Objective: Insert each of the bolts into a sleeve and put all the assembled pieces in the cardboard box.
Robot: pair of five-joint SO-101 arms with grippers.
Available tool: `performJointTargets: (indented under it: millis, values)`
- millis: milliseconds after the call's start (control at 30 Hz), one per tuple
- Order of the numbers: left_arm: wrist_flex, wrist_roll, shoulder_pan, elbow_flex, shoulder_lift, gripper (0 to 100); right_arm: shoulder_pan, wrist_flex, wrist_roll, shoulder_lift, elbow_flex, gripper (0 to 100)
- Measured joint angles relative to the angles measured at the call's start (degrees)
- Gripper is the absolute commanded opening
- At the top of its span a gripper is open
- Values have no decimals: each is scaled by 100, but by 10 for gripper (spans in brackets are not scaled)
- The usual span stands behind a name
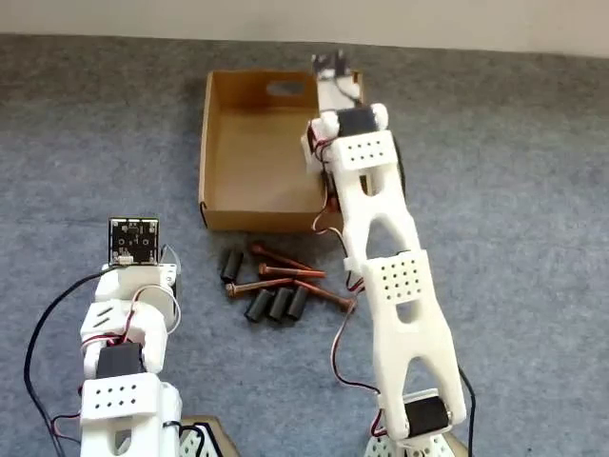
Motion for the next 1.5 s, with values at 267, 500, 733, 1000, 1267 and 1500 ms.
performJointTargets:
  millis: [267, 500, 733, 1000, 1267, 1500]
  values:
    - [0, 0, 0, 0, 0, 136, 0, 431, 0, 0, -642, 120]
    - [0, 0, 0, 0, 0, 136, 88, 475, 0, 0, -862, 46]
    - [0, 0, 0, 0, 0, 136, 686, 545, 0, -229, -1055, 5]
    - [0, 0, 0, 0, 0, 136, 1266, 580, 0, 0, -844, 5]
    - [0, 0, 0, 0, 0, 136, 1134, 712, 0, 440, -818, 5]
    - [0, 0, 0, 0, 0, 136, 870, 844, -9, 440, -818, 5]
